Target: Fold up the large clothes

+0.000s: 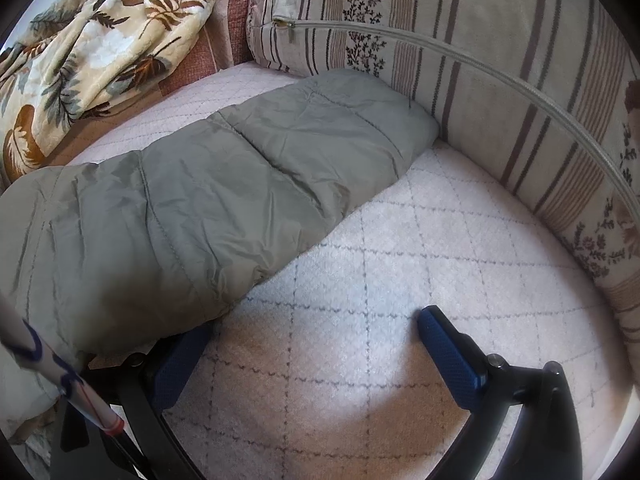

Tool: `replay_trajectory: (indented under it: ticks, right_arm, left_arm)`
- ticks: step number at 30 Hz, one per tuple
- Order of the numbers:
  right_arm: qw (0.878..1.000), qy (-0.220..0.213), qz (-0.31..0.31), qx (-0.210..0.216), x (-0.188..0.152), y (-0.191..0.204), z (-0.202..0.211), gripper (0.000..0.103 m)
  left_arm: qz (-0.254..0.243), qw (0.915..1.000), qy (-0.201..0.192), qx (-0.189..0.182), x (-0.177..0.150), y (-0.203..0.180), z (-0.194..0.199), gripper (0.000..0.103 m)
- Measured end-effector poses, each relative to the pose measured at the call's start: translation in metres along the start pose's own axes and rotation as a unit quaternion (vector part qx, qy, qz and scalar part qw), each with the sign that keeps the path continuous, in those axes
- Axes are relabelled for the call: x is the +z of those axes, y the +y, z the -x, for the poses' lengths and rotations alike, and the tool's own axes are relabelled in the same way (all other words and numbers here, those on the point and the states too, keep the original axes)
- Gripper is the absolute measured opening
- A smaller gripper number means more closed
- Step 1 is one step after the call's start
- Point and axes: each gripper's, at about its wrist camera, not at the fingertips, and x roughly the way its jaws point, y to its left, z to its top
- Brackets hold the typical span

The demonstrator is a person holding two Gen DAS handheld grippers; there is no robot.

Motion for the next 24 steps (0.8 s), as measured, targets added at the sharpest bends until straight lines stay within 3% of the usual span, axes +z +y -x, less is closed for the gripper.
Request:
replay_trajectory:
  ticks: [4, 7, 11, 14, 18, 21, 24]
  right_arm:
    - [1.000, 0.002, 0.007, -0.009, -0.004, 0.000, 0.015, 0.100]
    - [0.999, -0.047, 0.007, -0.004, -0.017, -0.005, 0.057, 0.097]
    - [0.991, -0.129, 0.038, 0.024, -0.044, -0.017, 0.143, 0.097]
    - [0.980, -0.180, 0.051, 0.070, -0.073, -0.029, 0.223, 0.097]
    - [0.961, -0.221, 0.053, 0.159, -0.108, -0.042, 0.318, 0.098]
    - [0.939, -0.258, 0.065, 0.221, -0.135, -0.050, 0.393, 0.098]
    - [0.919, -0.267, 0.095, 0.274, -0.153, -0.047, 0.454, 0.098]
  left_arm:
    - [-0.004, 0.9996, -0.011, 0.026, -0.013, -0.006, 0.032, 0.103]
    - [-0.022, 0.9981, -0.051, 0.024, -0.028, -0.012, 0.082, 0.103]
    - [-0.049, 0.9924, -0.113, -0.012, -0.060, -0.019, 0.178, 0.103]
    - [-0.073, 0.9831, -0.165, -0.031, -0.090, -0.024, 0.255, 0.103]
    - [-0.066, 0.9690, -0.222, -0.087, -0.126, -0.014, 0.348, 0.103]
    - [-0.054, 0.9553, -0.261, -0.129, -0.148, 0.002, 0.413, 0.103]
    - [-0.055, 0.9426, -0.298, -0.141, -0.165, 0.014, 0.461, 0.103]
